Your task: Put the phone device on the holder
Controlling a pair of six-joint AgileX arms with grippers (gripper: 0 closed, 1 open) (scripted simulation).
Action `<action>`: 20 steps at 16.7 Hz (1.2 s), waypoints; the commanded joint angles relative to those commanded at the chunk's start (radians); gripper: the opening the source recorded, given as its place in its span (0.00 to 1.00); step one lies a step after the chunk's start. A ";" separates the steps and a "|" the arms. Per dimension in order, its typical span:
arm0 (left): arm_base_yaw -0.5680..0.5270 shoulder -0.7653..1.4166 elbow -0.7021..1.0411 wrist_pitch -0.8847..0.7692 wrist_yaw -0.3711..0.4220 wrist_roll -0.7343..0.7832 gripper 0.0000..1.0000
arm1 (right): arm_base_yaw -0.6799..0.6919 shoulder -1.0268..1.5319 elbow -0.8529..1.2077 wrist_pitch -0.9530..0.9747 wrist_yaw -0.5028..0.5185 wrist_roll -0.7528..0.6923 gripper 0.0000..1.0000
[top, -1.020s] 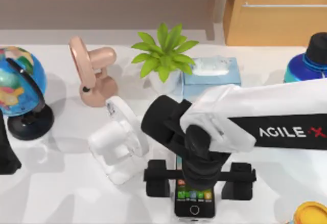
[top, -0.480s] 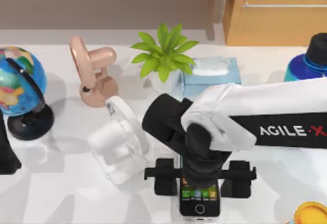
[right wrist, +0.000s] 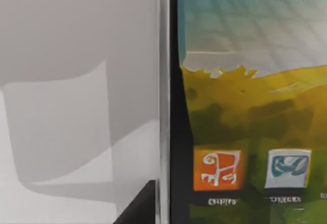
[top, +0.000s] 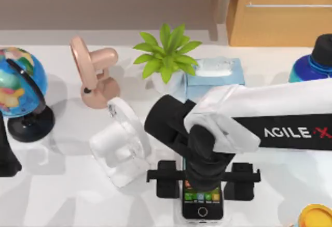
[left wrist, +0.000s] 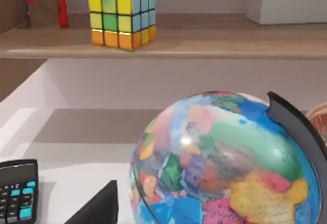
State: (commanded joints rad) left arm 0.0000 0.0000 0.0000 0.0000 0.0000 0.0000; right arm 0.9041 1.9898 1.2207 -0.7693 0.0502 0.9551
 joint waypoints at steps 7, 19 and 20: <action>0.000 0.000 0.000 0.000 0.000 0.000 1.00 | 0.015 0.013 -0.011 -0.052 0.093 0.025 0.00; 0.000 0.000 0.000 0.000 0.000 0.000 1.00 | 0.000 -0.036 0.037 -0.073 -0.003 -0.002 0.00; 0.000 0.000 0.000 0.000 0.000 0.000 1.00 | 0.000 -0.036 0.037 -0.073 -0.003 -0.002 0.00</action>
State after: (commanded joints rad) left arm 0.0000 0.0000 0.0000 0.0000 0.0000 0.0000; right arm 0.9037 1.9537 1.2578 -0.8418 0.0476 0.9534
